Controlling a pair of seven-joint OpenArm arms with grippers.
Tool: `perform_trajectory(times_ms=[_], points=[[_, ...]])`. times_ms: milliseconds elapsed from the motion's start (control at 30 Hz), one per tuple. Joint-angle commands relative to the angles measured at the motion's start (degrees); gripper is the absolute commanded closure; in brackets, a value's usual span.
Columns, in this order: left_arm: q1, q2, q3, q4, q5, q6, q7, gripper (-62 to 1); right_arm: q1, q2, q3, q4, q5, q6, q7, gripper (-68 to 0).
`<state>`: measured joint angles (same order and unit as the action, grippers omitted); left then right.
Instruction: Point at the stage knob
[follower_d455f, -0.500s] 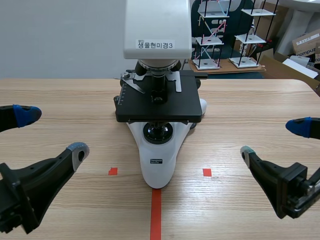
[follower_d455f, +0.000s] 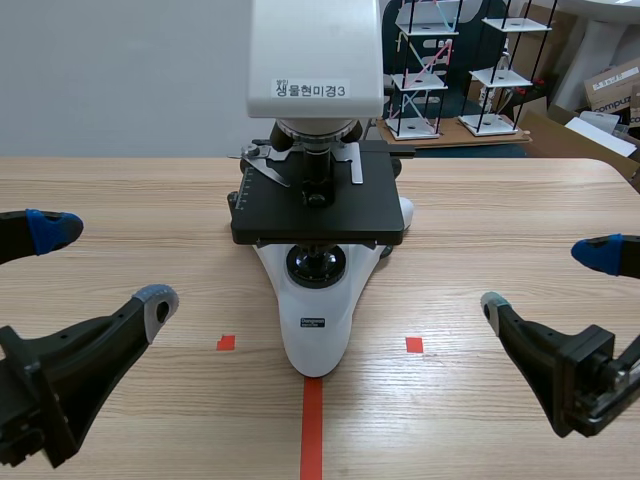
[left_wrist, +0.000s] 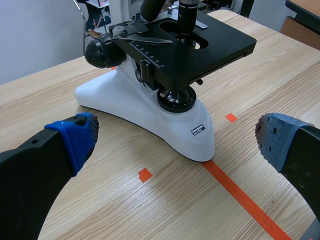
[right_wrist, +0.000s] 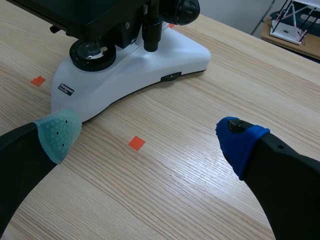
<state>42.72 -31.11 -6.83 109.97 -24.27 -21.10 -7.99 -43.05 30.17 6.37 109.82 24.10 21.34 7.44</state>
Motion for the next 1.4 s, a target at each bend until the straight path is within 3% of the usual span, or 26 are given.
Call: perform_trajectory(times_ms=[0,133,400,567,733,1000,1367], points=[[0.26,0.31,-0.15,0.44,-0.37,0.17,-1.18,-62.3,0.2,0.61,0.68,0.72,0.81,-0.37,1.03,-59.1],[0.26,0.31,-0.15,0.44,-0.37,0.17,-1.18,-62.3,0.2,0.63,0.68,0.72,0.81,-0.39,1.05,-57.1],[0.26,0.31,-0.15,0.44,-0.37,0.17,-1.18,-62.3,2.95,0.61,0.13,-1.62,0.83,0.57,3.02,-18.9],[0.26,0.31,-0.15,0.44,-0.37,0.17,-1.2,-62.3,9.7,0.61,-4.11,-9.68,0.83,0.98,9.16,-2.7],[0.26,0.31,-0.15,0.44,-0.37,0.17,-1.2,-62.3,18.18,0.59,-10.82,-19.96,0.79,1.14,15.52,-0.8],[0.26,0.31,-0.15,0.44,-0.37,0.17,-1.18,-62.3,31.36,-2.29,-19.43,-34.1,-0.11,1.11,19.04,-0.8],[0.26,0.31,-0.15,0.44,-0.37,0.17,-1.18,-62.3,42.16,-6.6,-24.94,-42.84,-2.99,0.94,21.24,-0.8]])
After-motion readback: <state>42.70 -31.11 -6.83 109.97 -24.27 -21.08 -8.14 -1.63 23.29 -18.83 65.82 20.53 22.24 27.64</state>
